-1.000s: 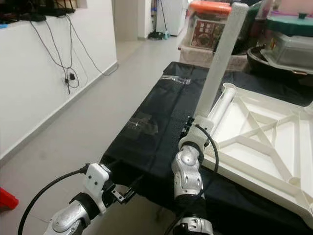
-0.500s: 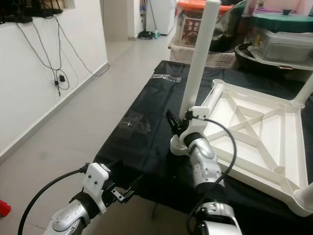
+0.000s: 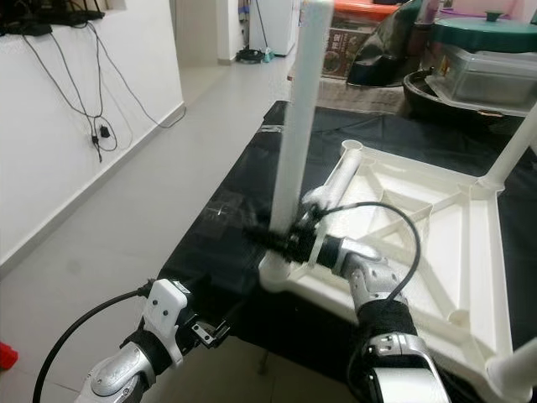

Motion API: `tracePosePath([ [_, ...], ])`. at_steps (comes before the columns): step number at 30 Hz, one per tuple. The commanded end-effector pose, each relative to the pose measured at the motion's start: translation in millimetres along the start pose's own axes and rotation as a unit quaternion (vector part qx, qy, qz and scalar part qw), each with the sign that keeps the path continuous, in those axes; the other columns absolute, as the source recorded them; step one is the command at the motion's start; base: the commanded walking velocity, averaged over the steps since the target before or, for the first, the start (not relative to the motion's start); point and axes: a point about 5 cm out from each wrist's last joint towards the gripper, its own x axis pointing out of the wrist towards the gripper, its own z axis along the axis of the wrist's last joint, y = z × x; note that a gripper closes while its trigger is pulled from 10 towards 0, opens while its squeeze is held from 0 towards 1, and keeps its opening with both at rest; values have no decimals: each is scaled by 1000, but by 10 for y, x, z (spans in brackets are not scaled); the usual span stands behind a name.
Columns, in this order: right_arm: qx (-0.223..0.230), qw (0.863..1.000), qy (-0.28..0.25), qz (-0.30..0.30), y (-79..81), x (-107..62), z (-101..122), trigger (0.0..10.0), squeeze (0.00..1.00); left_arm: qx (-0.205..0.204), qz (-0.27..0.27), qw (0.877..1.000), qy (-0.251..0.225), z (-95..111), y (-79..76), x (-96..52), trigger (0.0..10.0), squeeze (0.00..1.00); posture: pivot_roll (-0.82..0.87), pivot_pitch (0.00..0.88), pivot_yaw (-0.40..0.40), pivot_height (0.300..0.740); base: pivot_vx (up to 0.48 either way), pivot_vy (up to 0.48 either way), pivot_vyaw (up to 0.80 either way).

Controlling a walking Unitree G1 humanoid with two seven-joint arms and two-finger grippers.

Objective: Building children table

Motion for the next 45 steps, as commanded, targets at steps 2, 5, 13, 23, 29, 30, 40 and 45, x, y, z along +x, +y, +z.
tracePosePath([
  [2, -31, 997, 53, 43, 86, 88, -113, 0, 0, -6, -2, 1000, 6, -23, -23, -7, 10000, 0, 121, 44, -49, 740, 0, 0, 0],
  [5, -63, 995, 64, 45, 98, 127, -113, 0, 0, -7, -2, 1000, 7, -24, -23, -8, 10000, 0, 121, 46, -50, 740, 0, 0, 0],
  [13, -94, 988, -44, -117, -101, 193, 178, 0, 0, -8, -2, 1000, 8, -30, -23, -9, 10000, 0, 115, 41, -51, 740, 0, 0, 0],
  [23, -54, 793, -87, -601, -396, -282, 43, 0, 0, -9, -4, 1000, 10, -43, -26, -16, 10000, 0, 113, 33, -47, 740, 0, 0, 0],
  [29, -18, 650, -104, -753, -204, -519, -113, 0, 0, -9, -5, 1000, 10, -46, -27, -18, 10000, 0, 111, 32, -48, 740, 0, 0, 0],
  [30, -10, 630, -109, -769, -153, -503, -135, 0, 0, -9, -6, 1000, 11, -49, -29, -19, 10000, 0, 111, 31, -49, 740, 0, 0, 0],
  [40, 13, 680, -135, -721, -114, -86, -120, 10000, 1000, -10, -8, 1000, 12, -58, -40, -17, 10000, 0, 110, 21, -52, 740, 0, 0, 0],
  [45, -9, 700, -145, -700, -128, -60, -52, 10000, 1000, -10, -8, 1000, 12, -55, -37, -12, 10000, 0, 108, 24, -52, 740, 0, 0, 0],
])
